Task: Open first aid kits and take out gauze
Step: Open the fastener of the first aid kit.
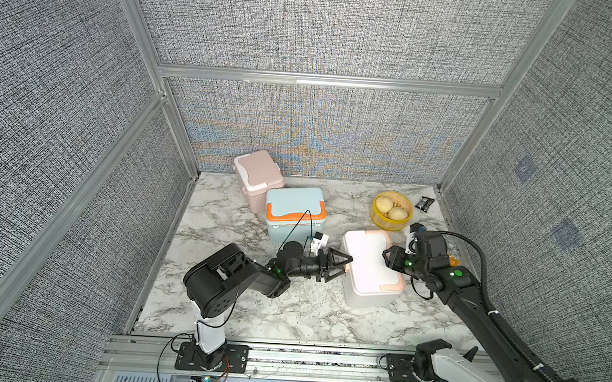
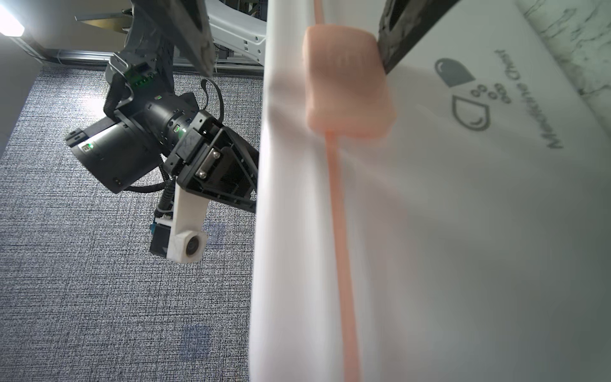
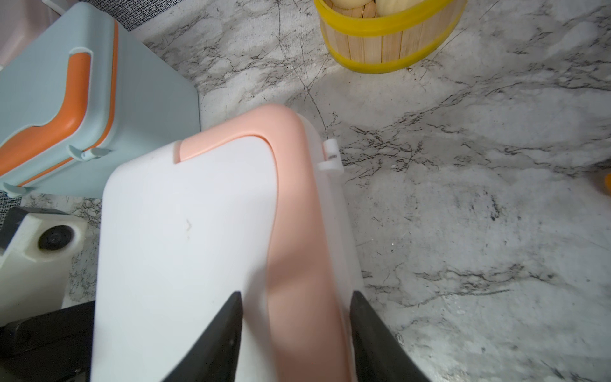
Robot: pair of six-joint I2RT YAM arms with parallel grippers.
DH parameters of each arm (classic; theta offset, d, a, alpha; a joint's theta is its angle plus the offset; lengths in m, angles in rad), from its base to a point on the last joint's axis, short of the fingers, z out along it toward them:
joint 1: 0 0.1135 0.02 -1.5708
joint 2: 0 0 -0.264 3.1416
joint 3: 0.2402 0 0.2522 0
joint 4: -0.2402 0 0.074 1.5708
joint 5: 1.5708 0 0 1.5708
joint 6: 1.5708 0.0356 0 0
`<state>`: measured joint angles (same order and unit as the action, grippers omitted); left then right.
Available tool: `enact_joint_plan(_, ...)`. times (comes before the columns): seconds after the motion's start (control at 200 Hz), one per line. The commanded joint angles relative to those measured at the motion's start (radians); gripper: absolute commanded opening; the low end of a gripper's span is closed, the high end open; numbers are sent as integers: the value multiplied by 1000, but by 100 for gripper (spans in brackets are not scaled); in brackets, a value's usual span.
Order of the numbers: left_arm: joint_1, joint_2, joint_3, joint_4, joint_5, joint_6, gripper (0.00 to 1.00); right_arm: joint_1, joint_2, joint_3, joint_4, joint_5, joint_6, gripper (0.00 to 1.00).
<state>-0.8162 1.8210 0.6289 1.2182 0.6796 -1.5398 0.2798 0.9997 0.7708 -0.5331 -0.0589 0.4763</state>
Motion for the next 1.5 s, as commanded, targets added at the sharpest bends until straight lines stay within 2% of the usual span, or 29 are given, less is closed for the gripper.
enact_joint_plan(0.0,5,-29,-9,190,8,21,75,12,17,-19,-288,-24,-7,52)
enact_joint_plan(0.395,27,-83,-68,190,-3,30,75,30,28,-16,-292,-5,-3,52)
enact_joint_plan(0.62,41,-90,-107,190,-23,34,76,39,17,2,-289,-38,2,53)
enact_joint_plan(0.74,52,-84,-135,187,-41,50,82,50,-22,40,-288,-63,24,57)
enact_joint_plan(0.881,55,-54,-150,186,-58,68,89,53,-65,71,-297,-60,29,68)
enact_joint_plan(0.986,55,-21,-133,185,-54,61,91,51,-72,68,-285,-63,26,74)
enact_joint_plan(1.111,54,-14,-117,160,-60,75,91,51,-79,50,-251,-56,25,77)
enact_joint_plan(1.181,55,-51,-108,83,-64,113,95,50,-78,44,-237,-65,22,78)
enact_joint_plan(1.261,55,-140,-89,-109,-74,202,95,51,-71,40,-222,-83,16,79)
enact_joint_plan(1.356,53,-275,-47,-389,-103,335,98,50,-59,40,-214,-91,12,80)
enact_joint_plan(1.491,32,-429,74,-911,-196,562,100,47,-45,38,-197,-97,0,80)
